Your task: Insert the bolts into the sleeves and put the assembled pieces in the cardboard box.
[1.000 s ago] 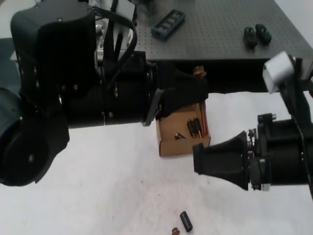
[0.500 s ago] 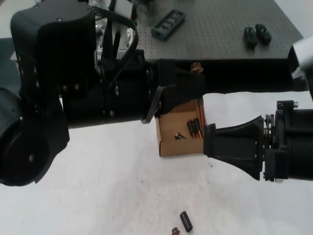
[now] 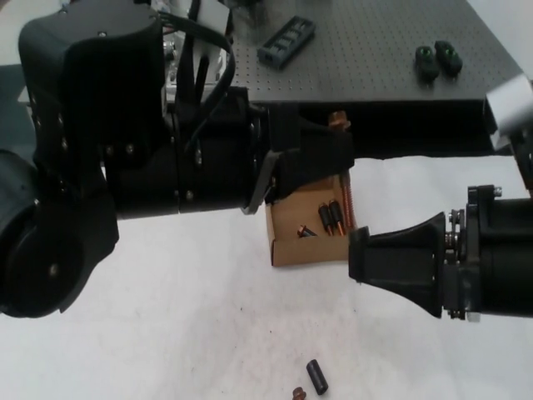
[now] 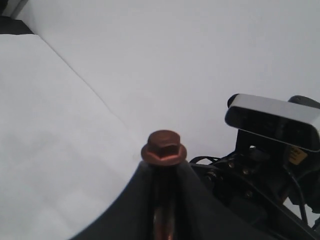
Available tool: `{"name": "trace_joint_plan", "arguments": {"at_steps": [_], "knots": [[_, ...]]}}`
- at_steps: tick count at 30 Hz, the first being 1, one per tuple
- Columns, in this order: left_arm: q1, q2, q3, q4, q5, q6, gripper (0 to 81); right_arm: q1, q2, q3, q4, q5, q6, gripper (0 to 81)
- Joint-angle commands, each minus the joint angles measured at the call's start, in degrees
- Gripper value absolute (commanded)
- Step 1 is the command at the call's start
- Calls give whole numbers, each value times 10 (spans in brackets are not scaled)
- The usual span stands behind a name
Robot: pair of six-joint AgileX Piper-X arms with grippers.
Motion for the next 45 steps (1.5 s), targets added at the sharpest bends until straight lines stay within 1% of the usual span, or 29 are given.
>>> {"name": "trace_joint_plan", "arguments": {"at_steps": [1, 3, 6, 11, 13, 15, 19, 20, 21, 22, 23, 24, 25, 26, 27, 28, 31, 34, 37, 42, 45], "knots": [[1, -7, -3, -12, 16, -4, 6, 0, 9, -5, -44, 2, -5, 24], [1, -7, -3, -12, 19, -4, 6, 0, 17, -5, -59, -3, 8, 24], [1, -7, -3, -12, 20, -4, 6, 0, 28, -5, -67, -31, 12, 24], [1, -7, -3, -12, 20, -4, 6, 0, 28, -5, -86, -28, 9, 24], [1, -7, -3, -12, 21, -4, 6, 0, 28, -5, -99, -18, 9, 24], [1, -7, -3, -12, 39, -4, 6, 0, 28, -5, -108, 3, 9, 24], [1, -7, -3, -12, 85, -3, 5, 0, 28, -5, -138, 12, -5, 24], [1, -7, -3, -12, 92, 0, 27, 0, 28, -5, -146, 16, -5, 24], [1, -7, -3, -12, 101, 8, 77, 0, 28, -5, -152, 23, -5, 24], [1, -7, -3, -12, 101, 16, 152, 0, 28, -5, -157, 35, -5, 24], [1, -7, -3, -12, 100, 22, 251, 0, 28, -5, -163, 48, -5, 24], [1, -7, -3, -12, 95, 24, 367, -1, 28, -5, -168, 63, -5, 24], [1, -7, -3, -12, 76, 24, 478, -2, 28, -5, -179, 78, -5, 24], [1, -7, -3, -10, 57, 21, 548, -5, 28, -5, -194, 96, -5, 24], [1, -7, -3, -6, 35, 20, 592, -10, 28, -5, -206, 113, -7, 24], [1, -7, -3, 1, 14, 21, 594, -16, 29, -5, -224, 132, -15, 24], [1, -7, -3, 40, -56, 44, 550, -41, 55, -12, -240, 197, -34, 24], [1, -7, -3, 117, -133, 83, 525, -66, 131, -38, -233, 207, -60, 24], [1, -7, -3, 190, -199, 99, 491, -75, 247, -87, -214, 215, -75, 24], [1, -7, -3, 254, -247, 103, 386, -69, 440, -213, -149, 252, -101, 24], [1, -7, -3, 272, -255, 94, 346, -66, 532, -303, -82, 291, -101, 24]]}}
